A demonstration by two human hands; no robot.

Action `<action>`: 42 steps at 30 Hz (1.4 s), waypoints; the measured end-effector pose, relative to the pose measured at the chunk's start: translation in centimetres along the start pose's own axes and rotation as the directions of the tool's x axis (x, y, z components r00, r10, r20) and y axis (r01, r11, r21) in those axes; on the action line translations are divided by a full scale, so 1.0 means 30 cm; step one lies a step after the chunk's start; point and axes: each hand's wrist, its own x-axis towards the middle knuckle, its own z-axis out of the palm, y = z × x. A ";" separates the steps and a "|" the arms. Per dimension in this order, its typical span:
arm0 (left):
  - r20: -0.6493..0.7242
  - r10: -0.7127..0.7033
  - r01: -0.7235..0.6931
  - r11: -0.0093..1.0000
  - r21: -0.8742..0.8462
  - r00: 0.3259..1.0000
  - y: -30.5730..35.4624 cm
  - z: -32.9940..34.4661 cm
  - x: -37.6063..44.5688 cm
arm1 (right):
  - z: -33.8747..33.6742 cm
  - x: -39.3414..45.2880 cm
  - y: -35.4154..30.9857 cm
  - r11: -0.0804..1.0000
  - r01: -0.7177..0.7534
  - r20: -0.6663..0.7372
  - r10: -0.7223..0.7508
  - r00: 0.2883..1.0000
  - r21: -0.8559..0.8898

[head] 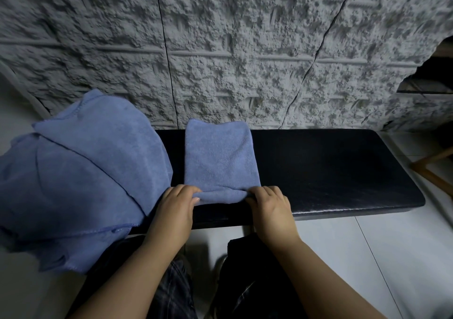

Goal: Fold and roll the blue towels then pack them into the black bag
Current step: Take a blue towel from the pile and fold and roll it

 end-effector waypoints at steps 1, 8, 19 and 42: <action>0.006 -0.018 0.018 1.000 -0.005 1.000 0.001 0.000 -0.002 | -0.003 -0.002 -0.001 0.999 -0.033 0.033 0.033 0.999 0.013; -0.022 -0.071 0.071 0.997 -0.035 0.997 0.007 0.008 -0.010 | -0.006 -0.010 -0.015 0.982 -0.159 0.076 0.152 0.985 0.099; -0.089 0.101 -0.082 0.977 0.196 0.991 0.016 -0.009 0.004 | 0.022 0.003 -0.009 0.983 0.158 -0.174 -0.172 0.970 -0.094; -0.001 -0.026 0.025 0.996 -0.081 1.000 -0.017 0.008 0.022 | 0.009 0.028 0.036 0.975 0.076 -0.040 -0.070 0.997 0.209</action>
